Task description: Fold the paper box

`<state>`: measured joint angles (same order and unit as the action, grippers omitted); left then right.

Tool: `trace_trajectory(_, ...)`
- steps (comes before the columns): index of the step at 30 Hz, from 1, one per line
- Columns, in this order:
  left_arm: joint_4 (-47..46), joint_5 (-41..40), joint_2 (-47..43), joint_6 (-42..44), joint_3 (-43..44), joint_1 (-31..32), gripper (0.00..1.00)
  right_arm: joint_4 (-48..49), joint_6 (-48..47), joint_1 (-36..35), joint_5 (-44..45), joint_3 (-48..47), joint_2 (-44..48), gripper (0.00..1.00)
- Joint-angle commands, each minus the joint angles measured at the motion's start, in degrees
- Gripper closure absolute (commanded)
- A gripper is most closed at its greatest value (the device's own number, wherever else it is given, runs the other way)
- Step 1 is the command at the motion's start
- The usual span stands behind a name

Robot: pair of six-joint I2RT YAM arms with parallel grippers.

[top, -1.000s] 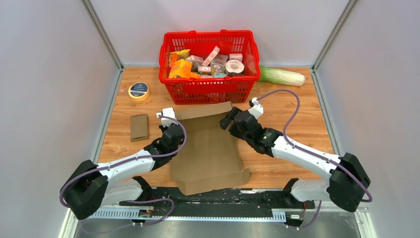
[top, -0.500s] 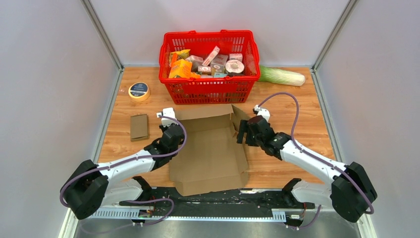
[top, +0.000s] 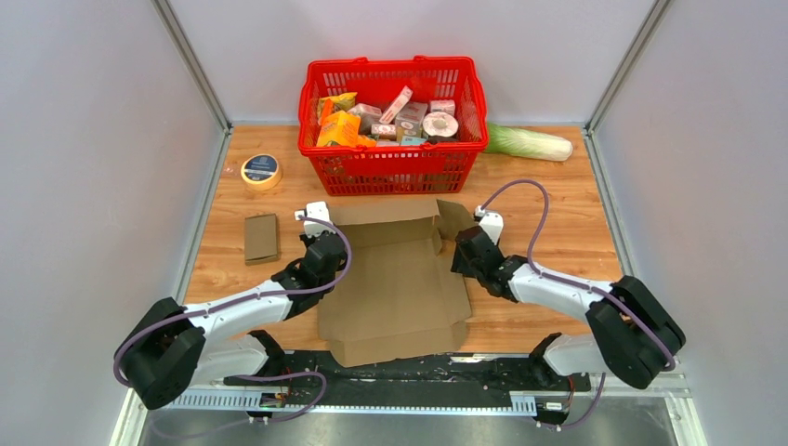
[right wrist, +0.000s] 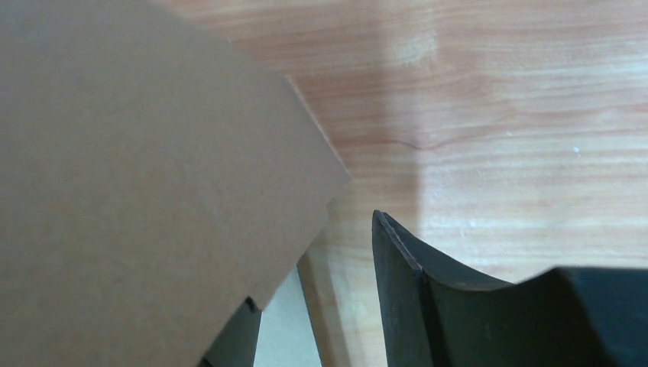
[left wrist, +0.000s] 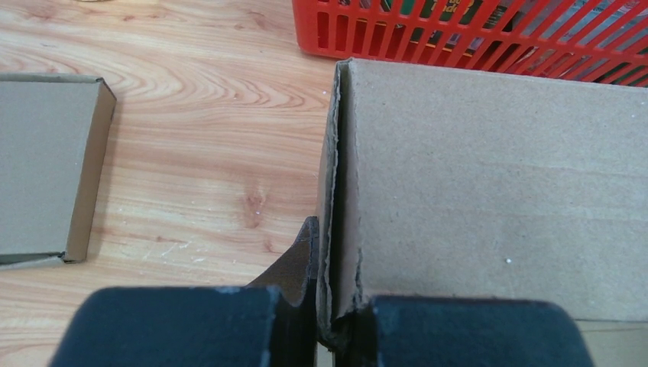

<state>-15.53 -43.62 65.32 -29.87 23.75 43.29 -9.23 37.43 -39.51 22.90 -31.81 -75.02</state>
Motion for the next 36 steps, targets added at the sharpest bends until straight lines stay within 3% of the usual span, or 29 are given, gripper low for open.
trace_trajectory(1,4.89,5.91,2.36,-3.0,-1.51,0.39,1.0,11.05,-2.44,-0.66,1.36,1.05,-4.24,0.47)
trace_trajectory(9,4.63,6.0,2.27,-2.92,-1.86,0.39,1.0,13.89,-4.03,-3.82,11.8,0.61,-8.12,0.65)
trace_trajectory(13,4.37,5.91,2.44,-3.0,-2.04,0.39,1.0,13.1,-1.14,-4.26,13.14,0.7,-8.56,0.78)
trace_trajectory(15,4.19,5.82,2.71,-3.18,-2.04,0.39,1.0,14.5,0.01,-4.35,11.83,1.92,-8.39,0.79)
trace_trajectory(21,4.02,6.17,2.97,-3.53,-1.95,0.39,1.0,18.46,-3.67,-4.97,14.19,4.22,-5.75,0.67)
trace_trajectory(23,3.93,6.17,3.15,-3.44,-1.86,0.39,1.0,15.49,-3.16,-4.97,14.55,3.34,-5.22,0.62)
trace_trajectory(27,4.81,6.52,2.36,-3.44,-1.77,0.39,1.0,6.0,1.41,-4.97,12.36,1.4,-1.01,0.36)
trace_trajectory(30,5.77,7.84,0.87,-2.92,-1.69,0.39,1.0,2.64,1.33,-4.97,9.38,2.36,3.73,0.35)
trace_trajectory(33,5.43,8.19,-1.94,-1.78,-2.91,0.39,0.88,2.29,-1.21,-4.79,6.12,4.56,8.3,0.34)
trace_trajectory(36,6.12,8.2,-5.28,0.24,-3.62,0.39,0.79,3.52,-4.9,-3.65,1.48,6.58,13.31,0.21)
